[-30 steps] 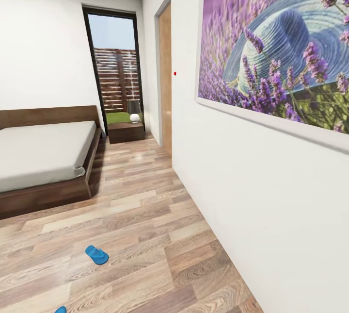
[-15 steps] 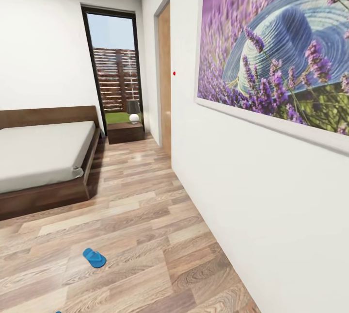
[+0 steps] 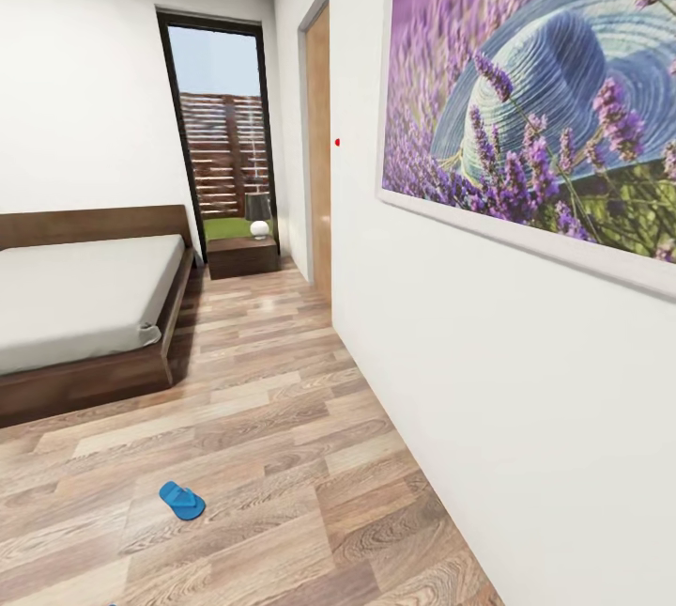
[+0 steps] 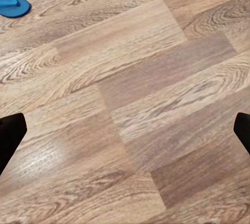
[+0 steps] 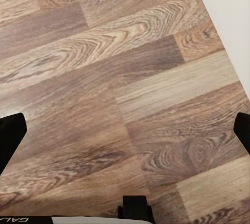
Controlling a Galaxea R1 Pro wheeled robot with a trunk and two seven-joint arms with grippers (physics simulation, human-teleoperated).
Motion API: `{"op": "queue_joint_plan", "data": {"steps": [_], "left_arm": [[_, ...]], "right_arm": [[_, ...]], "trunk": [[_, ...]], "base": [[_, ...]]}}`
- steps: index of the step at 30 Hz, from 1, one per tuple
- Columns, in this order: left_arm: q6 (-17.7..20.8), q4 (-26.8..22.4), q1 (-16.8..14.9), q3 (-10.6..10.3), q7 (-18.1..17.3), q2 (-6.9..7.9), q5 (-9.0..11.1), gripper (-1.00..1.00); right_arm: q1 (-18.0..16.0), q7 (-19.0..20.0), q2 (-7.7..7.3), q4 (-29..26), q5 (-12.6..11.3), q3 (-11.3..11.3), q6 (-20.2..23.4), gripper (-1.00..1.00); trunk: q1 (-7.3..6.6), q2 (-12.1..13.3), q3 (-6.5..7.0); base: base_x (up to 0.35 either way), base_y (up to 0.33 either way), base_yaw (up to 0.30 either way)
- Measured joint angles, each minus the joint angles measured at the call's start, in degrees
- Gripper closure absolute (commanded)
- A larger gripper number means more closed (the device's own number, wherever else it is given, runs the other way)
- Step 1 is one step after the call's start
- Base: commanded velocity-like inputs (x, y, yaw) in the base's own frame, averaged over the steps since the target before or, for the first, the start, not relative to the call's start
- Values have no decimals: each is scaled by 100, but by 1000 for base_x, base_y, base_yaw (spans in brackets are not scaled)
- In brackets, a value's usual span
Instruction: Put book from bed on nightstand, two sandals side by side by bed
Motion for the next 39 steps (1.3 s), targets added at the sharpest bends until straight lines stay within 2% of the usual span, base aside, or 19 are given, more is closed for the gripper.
{"op": "queue_joint_plan", "data": {"steps": [7,33,39], "left_arm": [[0,0,0,0,0,0,0,-100],[0,0,0,0,0,0,0,-100],[2,0,0,0,0,0,0,-100]], "right_arm": [[0,0,-1,0,0,0,0,-100],[0,0,0,0,0,-2,0,-100],[0,0,2,0,0,-2,0,-100]], "trunk": [[-1,0,-10],[0,0,-231],[0,0,-246]], "base": [[78,0,0],[14,0,0],[5,0,0]]}}
